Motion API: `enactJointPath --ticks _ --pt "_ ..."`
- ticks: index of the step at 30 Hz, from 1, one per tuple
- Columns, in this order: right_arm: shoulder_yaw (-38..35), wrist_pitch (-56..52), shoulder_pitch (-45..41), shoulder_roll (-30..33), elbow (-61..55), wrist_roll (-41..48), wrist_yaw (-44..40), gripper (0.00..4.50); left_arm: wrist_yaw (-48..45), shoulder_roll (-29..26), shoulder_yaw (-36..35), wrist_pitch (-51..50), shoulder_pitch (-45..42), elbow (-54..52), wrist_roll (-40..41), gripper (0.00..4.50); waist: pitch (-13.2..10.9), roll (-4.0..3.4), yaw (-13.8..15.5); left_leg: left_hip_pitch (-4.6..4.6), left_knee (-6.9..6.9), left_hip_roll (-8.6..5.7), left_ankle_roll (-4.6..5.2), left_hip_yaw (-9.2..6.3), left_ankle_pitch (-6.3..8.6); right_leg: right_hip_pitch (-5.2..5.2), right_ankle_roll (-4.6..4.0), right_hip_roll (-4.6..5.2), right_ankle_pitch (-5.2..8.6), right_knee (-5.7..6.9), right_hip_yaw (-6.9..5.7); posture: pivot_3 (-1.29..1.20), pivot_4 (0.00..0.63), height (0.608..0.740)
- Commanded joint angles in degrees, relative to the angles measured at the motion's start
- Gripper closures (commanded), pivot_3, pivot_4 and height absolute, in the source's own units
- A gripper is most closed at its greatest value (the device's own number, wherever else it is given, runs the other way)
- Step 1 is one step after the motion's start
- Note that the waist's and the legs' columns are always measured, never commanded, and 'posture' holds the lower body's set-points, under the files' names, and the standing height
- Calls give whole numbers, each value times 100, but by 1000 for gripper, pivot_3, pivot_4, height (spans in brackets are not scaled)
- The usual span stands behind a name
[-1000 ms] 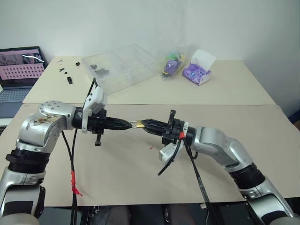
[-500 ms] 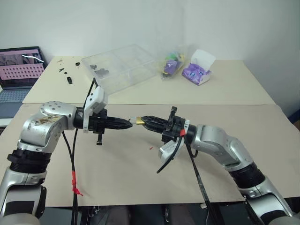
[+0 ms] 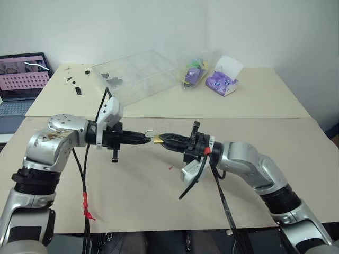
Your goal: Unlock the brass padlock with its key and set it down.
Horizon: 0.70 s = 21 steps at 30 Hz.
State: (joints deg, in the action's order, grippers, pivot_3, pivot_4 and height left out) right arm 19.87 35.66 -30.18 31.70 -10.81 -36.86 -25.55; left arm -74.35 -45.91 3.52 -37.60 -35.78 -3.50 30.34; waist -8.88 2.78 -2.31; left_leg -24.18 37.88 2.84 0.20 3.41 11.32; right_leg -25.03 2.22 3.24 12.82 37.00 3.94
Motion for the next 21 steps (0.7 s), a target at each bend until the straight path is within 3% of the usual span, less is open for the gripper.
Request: enactJointPath --ticks 1,11,16,21 --pt "-29 29 5 -16 -264 183 -61 4428 43 -6 -111 87 -157 -58 6 4476 0 0 0 0 0 0 0 0 0 0 0 0 0 0 0 0 150 740" --pt "-221 -195 128 31 -94 501 -165 4428 -38 -137 -129 398 42 -10 -193 4476 0 0 0 0 0 0 0 0 0 0 -3 0 -2 0 0 0 150 740" --pt "-567 -680 331 124 71 1001 -264 4428 -227 -435 -202 1188 641 96 -527 4476 0 0 -21 2 0 1 0 1 0 0 -7 0 -2 1 0 0 150 740" --pt "-307 -406 779 221 601 593 -60 4428 -127 -369 -294 1378 1097 -373 -397 4476 -1 1 33 1 0 1 0 2 0 2 -31 3 4 -1 -1 0 150 740"
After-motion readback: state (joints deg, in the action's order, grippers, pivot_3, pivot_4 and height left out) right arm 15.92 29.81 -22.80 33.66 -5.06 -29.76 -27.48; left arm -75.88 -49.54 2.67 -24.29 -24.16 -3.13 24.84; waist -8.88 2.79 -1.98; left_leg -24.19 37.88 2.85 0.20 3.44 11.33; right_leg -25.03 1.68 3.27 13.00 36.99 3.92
